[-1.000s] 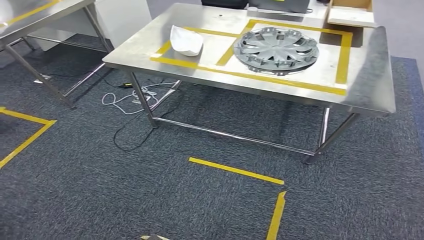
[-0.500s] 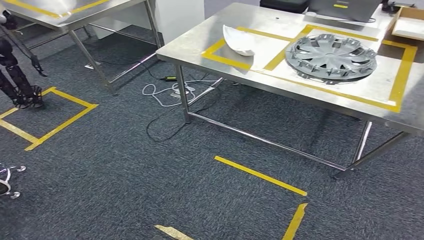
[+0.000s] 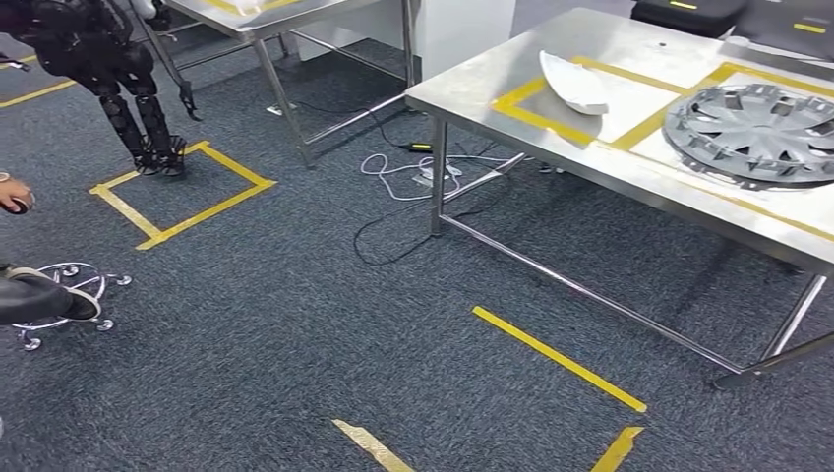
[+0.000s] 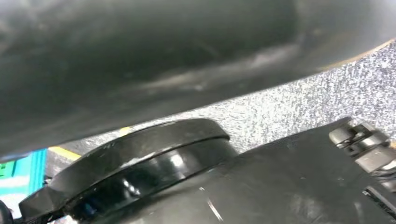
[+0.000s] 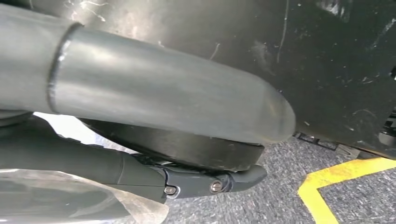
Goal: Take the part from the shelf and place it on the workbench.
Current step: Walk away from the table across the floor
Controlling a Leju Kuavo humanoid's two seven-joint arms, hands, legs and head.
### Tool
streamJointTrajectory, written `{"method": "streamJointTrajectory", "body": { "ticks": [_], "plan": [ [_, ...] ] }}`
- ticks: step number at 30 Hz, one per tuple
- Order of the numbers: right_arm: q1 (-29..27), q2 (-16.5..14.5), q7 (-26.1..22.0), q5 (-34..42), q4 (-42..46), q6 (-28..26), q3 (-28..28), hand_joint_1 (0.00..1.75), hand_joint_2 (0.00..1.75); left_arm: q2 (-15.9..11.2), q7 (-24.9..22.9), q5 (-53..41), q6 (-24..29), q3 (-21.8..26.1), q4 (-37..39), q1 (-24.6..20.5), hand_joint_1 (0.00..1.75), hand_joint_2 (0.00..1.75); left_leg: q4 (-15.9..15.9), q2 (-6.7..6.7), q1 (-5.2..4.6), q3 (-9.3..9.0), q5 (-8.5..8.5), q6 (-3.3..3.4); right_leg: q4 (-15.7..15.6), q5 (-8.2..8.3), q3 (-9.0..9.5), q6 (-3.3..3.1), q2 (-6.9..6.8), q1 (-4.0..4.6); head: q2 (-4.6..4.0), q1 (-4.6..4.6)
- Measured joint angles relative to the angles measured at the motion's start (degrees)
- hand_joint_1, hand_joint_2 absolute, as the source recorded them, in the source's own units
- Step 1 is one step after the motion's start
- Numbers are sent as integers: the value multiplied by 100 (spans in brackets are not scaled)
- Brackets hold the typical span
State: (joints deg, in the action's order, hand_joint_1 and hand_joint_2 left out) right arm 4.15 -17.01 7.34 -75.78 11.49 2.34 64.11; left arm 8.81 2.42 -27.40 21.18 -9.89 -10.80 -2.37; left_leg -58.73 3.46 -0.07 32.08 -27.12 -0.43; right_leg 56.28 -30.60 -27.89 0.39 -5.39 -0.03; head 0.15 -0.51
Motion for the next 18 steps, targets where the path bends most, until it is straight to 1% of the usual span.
{"method": "streamJointTrajectory", "body": {
  "ticks": [1, 2, 3, 4, 5, 6, 7, 8, 9, 10, 11, 12, 13, 14, 15, 16, 17, 18],
  "plan": [
    [6, 1, 1, -10, 5, 14, -1, 0, 0, 1, -5, -9, -3, -1, 0, 4, 0, 0, 70, 32, -23, -13, -22, 39, 2, -5, -4, 26, -45, 17, 0, -3],
    [19, 0, 5, -27, 9, 29, -2, 0, 0, 0, -9, -17, 9, -1, 1, 15, 0, 0, 83, -16, -27, 12, -15, 85, 2, -9, -3, 54, -88, 22, -1, -2],
    [33, 1, 11, -52, 13, 50, -5, 0, 0, 0, -10, -26, 37, -1, 1, 27, 0, 0, 92, -66, -20, 23, -3, 123, 8, -27, -15, 89, -77, 16, -1, -4],
    [46, 1, 21, -87, 15, 75, -15, 0, 0, 0, -10, -37, 73, -1, 2, 34, 0, 0, 103, -117, -11, 30, 12, 160, 64, -85, -44, 119, 15, 7, -2, 0],
    [57, 1, 33, -126, 15, 104, -35, 0, 0, 1, -10, -51, 106, -2, 2, 31, 0, 0, 118, -169, 0, 36, 31, 202, 224, -204, -119, 144, 153, -1, -1, 12],
    [66, 2, 40, -154, 16, 133, -61, 0, 0, 4, -10, -63, 126, -3, 2, 20, 0, 0, 126, -219, 5, 42, 48, 238, 505, -375, -252, 159, 313, -7, -1, 20],
    [81, 1, 44, -164, 16, 154, -87, 0, 0, 7, -10, -72, 134, -4, 2, 9, 0, 0, 127, -275, -2, 57, 57, 263, 889, -571, -420, 159, 439, -3, -1, 32],
    [99, 1, 43, -167, 16, 167, -106, 0, 0, 9, -14, -74, 137, -5, 2, 3, 0, 0, 126, -338, -11, 67, 65, 283, 1291, -738, -601, 155, 497, 1, 0, 32],
    [117, 1, 43, -171, 16, 174, -120, 0, 0, 11, -24, -70, 140, -5, 2, 5, 0, 0, 125, -399, -21, 73, 71, 292, 1592, -831, -740, 152, 521, 6, -1, 31],
    [131, 1, 57, -201, 16, 184, -138, 0, 0, 11, -46, -55, 144, -5, 2, 10, 0, 0, 122, -476, -28, 76, 75, 296, 1710, -810, -795, 145, 533, 7, -1, 31],
    [138, 1, 78, -248, 16, 200, -166, 0, 0, 11, -70, -32, 147, -4, 3, 17, 0, 0, 116, -562, -33, 76, 79, 293, 1607, -676, -750, 137, 547, 5, 0, 29],
    [136, 1, 105, -301, 16, 222, -203, 0, 0, 11, -91, -2, 148, -2, 3, 22, 0, 0, 107, -649, -34, 76, 83, 288, 1330, -473, -627, 129, 596, 1, 0, 31],
    [131, 1, 126, -355, 16, 247, -246, 0, 0, 11, -113, 30, 146, 3, 4, 26, 0, 0, 92, -741, -34, 85, 85, 278, 964, -254, -469, 120, 733, -12, 0, 33],
    [126, -1, 132, -393, 15, 268, -285, 0, 0, 10, -128, 51, 141, 8, 4, 22, 0, 0, 53, -826, -43, 110, 84, 260, 601, -113, -316, 112, 886, -35, -1, 34],
    [121, -3, 130, -429, 15, 287, -317, 0, 0, 9, -144, 60, 137, 14, 4, 17, 0, 0, 19, -897, -49, 148, 87, 235, 357, -56, -212, 102, 1014, -50, -1, 31],
    [120, -4, 120, -460, 15, 303, -349, 0, 0, 7, -162, 53, 134, 17, 5, 18, 0, 0, -8, -963, -51, 192, 95, 203, 222, -59, -153, 86, 1090, -58, -1, 34],
    [123, -6, 114, -490, 15, 318, -377, 0, 0, 1, -178, 33, 131, 17, 8, 24, 0, 0, -28, -1032, -50, 232, 110, 164, 174, -85, -124, 62, 1062, -56, 0, 32],
    [123, -7, 111, -524, 16, 334, -407, 0, 0, -9, -188, 7, 128, 16, 15, 36, 0, 0, -36, -1063, -41, 263, 123, 130, 172, -80, -116, 30, 993, -52, 0, 32]
  ]
}}
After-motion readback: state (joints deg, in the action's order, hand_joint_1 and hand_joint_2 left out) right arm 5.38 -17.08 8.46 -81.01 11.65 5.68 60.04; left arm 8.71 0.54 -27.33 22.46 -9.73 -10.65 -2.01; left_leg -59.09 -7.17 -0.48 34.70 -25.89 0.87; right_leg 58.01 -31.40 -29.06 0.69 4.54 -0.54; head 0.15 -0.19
